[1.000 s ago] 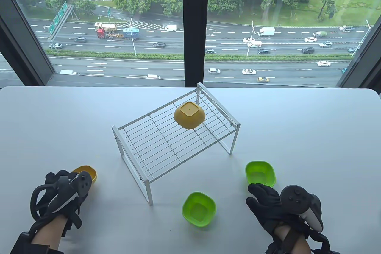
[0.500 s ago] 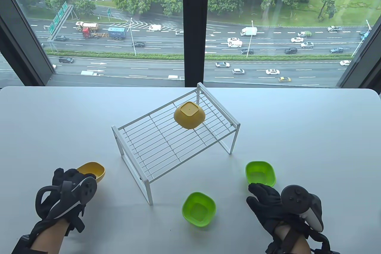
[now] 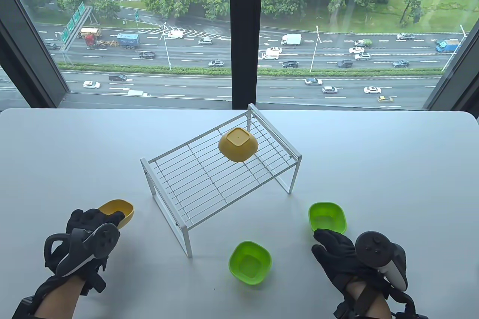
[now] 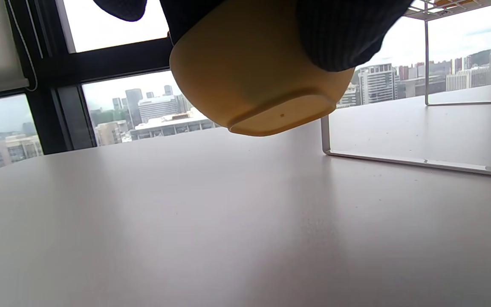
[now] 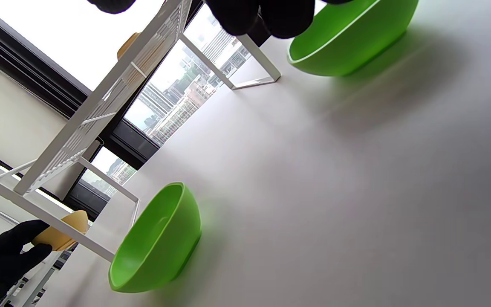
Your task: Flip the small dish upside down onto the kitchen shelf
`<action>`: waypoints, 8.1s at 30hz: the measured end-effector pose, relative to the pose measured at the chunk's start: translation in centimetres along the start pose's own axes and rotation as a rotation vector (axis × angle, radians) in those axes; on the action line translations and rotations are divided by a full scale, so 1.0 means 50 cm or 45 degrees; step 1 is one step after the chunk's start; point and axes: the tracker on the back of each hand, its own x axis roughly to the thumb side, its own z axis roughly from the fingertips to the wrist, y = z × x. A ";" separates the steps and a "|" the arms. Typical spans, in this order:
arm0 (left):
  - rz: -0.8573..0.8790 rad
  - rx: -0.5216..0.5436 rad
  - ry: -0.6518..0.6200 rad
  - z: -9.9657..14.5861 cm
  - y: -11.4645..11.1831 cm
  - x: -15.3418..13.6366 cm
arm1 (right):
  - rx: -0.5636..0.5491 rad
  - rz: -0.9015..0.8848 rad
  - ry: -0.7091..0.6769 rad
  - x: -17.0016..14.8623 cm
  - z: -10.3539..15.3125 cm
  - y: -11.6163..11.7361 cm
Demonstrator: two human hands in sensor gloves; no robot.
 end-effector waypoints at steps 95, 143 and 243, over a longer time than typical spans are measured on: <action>0.341 0.149 -0.386 -0.068 0.246 0.152 | -0.041 0.082 -0.123 0.016 0.017 -0.005; 0.505 0.003 -0.065 -0.214 0.249 0.237 | -0.018 0.083 -0.113 0.024 0.012 -0.015; 0.875 -0.149 -0.216 -0.011 0.017 -0.030 | 0.169 0.919 -0.125 0.304 0.012 0.096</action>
